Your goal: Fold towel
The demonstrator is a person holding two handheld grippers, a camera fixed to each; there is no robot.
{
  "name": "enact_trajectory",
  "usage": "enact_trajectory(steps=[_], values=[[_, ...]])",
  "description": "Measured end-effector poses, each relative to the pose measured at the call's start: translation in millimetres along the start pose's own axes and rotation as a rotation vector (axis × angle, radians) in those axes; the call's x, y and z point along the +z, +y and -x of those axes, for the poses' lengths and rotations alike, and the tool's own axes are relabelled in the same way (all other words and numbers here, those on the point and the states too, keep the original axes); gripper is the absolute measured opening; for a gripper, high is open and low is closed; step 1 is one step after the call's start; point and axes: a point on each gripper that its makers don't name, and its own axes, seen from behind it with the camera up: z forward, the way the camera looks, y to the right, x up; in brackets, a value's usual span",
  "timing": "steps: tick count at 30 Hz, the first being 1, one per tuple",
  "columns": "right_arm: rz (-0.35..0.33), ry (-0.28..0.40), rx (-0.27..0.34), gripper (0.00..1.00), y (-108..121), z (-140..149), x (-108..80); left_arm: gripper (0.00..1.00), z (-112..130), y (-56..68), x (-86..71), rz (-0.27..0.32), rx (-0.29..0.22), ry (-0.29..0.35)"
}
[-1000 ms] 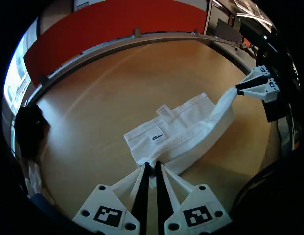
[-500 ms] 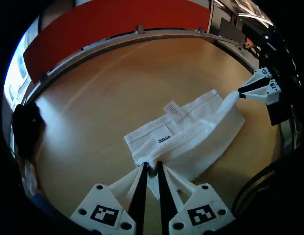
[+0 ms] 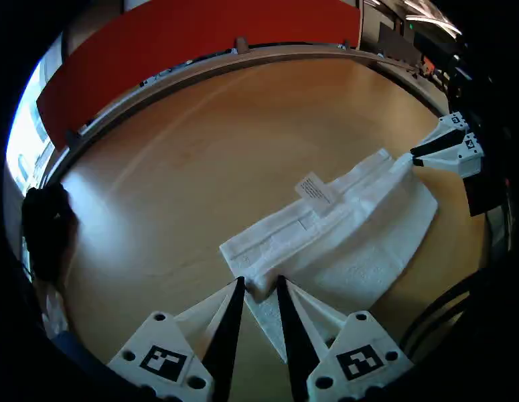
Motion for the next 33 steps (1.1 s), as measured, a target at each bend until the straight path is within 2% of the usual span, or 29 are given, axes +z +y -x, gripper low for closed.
enact_trajectory(steps=[9, 13, 15, 17, 19, 23, 29, 33], values=[[0.044, -0.001, -0.003, 0.21, 11, -4, 7.7, 0.40, -9, -9.6, 4.4, -0.027, -0.002, 0.016], [0.062, 0.006, 0.004, 0.24, 17, -8, 8.1, 0.59, -11, -13.0, 3.2, -0.033, -0.005, 0.018], [0.070, 0.008, 0.007, 0.26, 19, -9, 7.9, 0.71, -12, -13.9, 2.3, -0.031, -0.011, 0.017], [0.076, 0.013, 0.009, 0.30, 21, -10, 6.7, 0.75, -13, -14.5, 0.7, -0.028, -0.020, 0.019], [0.081, 0.015, 0.010, 0.36, 22, -11, 4.9, 0.86, -13, -15.6, -1.4, -0.028, -0.030, 0.023], [0.085, 0.015, 0.009, 0.52, 24, -10, 1.6, 0.89, -13, -17.9, -5.6, -0.030, -0.047, 0.026], [0.083, 0.022, 0.016, 0.92, 19, -7, -6.6, 0.91, -9, -17.1, -14.9, -0.026, -0.065, 0.032], [0.080, 0.028, 0.028, 0.94, 13, -3, -14.8, 0.92, -3, -14.4, -23.6, -0.023, -0.082, 0.039]])
